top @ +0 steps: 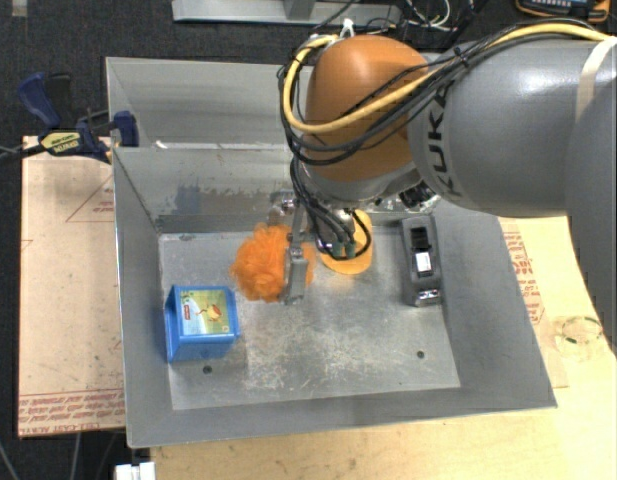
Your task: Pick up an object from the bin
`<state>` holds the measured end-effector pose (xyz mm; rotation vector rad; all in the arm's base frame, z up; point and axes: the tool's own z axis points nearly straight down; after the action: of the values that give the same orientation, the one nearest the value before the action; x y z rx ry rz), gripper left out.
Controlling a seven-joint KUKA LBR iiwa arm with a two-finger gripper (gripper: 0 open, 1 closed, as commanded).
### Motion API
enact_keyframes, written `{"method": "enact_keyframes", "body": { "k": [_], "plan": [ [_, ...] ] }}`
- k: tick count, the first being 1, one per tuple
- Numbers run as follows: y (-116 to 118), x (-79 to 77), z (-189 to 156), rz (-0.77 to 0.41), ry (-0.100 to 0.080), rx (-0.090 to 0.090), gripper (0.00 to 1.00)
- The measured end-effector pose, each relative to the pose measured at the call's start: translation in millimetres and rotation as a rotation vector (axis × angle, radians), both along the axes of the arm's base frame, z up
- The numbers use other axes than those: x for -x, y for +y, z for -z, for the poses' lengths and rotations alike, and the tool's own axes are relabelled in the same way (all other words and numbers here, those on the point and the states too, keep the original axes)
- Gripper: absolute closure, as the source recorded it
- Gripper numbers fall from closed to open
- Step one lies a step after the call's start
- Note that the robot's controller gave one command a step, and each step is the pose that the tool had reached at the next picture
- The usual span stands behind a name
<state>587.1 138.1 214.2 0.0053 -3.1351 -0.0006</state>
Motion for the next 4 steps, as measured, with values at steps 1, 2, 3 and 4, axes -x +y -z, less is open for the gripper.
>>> {"method": "enact_keyframes", "body": {
  "k": [1, 2, 3, 4],
  "plan": [
    [-0.7, -1.1, -5.0, 0.003, -0.007, -0.001, 0.0],
    [-4.0, -11.3, 19.7, -0.064, -0.014, -0.003, 0.0],
    [-16.3, -7.3, 80.1, -0.1, -0.012, -0.003, 0.0],
    [-29.2, -31.9, 143.7, -0.097, -0.016, -0.004, 1.0]
  ]
}}
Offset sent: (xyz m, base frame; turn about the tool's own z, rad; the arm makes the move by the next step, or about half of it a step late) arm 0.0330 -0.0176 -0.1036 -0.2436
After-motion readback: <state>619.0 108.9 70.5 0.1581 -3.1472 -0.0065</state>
